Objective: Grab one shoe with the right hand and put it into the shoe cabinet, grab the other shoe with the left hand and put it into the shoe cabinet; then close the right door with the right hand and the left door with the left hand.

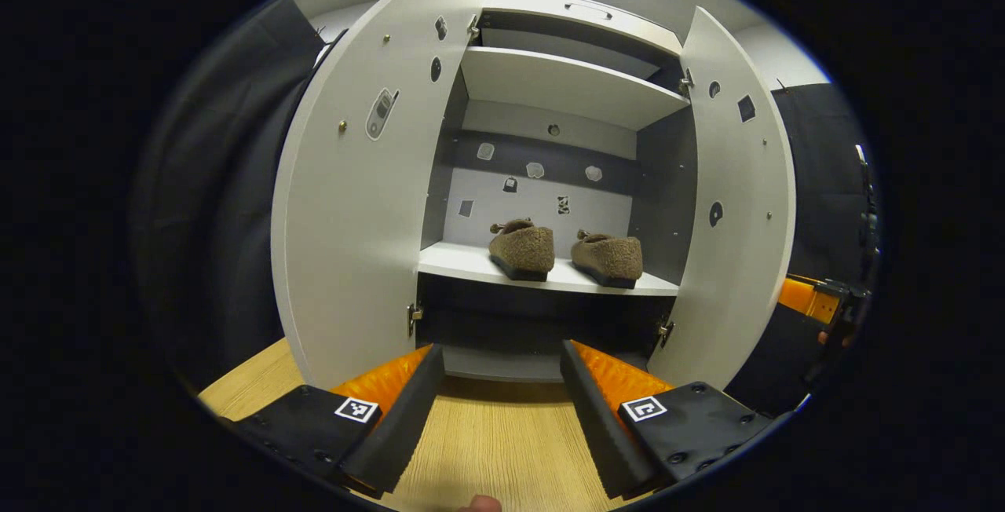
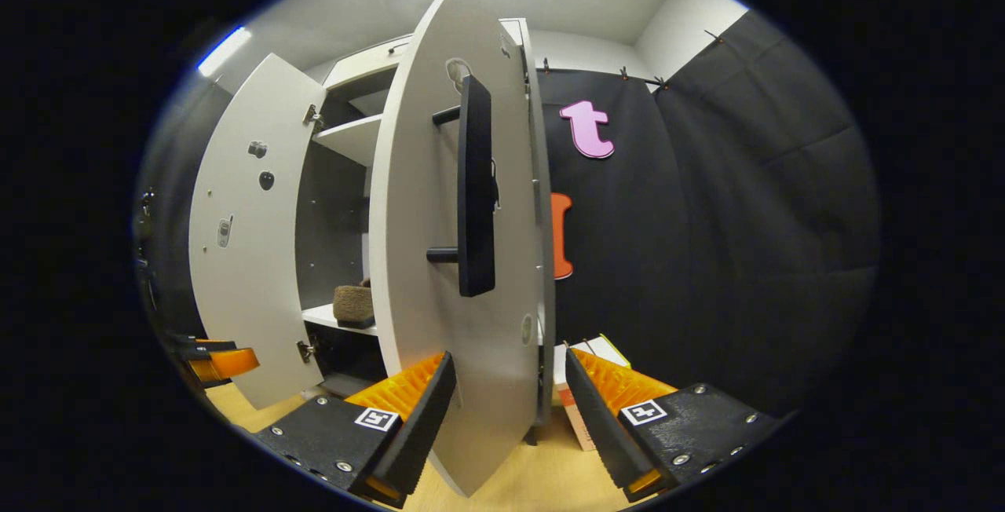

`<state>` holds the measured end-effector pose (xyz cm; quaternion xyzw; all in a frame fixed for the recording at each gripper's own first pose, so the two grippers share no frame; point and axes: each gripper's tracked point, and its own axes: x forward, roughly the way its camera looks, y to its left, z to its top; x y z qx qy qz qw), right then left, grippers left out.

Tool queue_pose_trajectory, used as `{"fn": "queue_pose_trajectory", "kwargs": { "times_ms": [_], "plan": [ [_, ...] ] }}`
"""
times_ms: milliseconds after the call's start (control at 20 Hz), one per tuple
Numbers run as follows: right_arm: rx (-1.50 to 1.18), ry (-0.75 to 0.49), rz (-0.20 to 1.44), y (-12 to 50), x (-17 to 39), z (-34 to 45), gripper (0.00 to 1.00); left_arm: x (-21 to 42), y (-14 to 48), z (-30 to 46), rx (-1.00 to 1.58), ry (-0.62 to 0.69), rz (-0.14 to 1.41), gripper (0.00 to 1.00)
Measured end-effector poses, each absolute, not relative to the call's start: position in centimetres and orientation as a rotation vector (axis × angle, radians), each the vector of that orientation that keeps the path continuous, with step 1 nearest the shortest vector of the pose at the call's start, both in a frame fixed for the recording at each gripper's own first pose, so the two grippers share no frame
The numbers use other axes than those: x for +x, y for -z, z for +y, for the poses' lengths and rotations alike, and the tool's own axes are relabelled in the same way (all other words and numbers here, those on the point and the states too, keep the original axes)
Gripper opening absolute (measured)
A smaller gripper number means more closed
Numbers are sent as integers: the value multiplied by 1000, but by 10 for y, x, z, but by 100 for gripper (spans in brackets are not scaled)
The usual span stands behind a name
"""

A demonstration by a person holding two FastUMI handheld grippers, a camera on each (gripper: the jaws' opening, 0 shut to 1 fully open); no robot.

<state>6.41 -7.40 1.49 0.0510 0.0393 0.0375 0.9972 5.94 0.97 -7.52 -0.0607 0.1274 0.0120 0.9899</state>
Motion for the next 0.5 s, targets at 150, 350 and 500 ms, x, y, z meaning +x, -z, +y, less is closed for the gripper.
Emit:
{"fn": "queue_pose_trajectory", "kwargs": {
  "times_ms": [150,350,500],
  "plan": [
    [77,-81,73,-12,80,-58,88,53,79,17,-118,-32,264,97],
    [115,-117,82,-8,103,-32,88,49,83,31,-116,-49,272,97],
    [121,-158,78,-6,123,-4,96,50,82,41,-121,-65,263,97]
  ]
}}
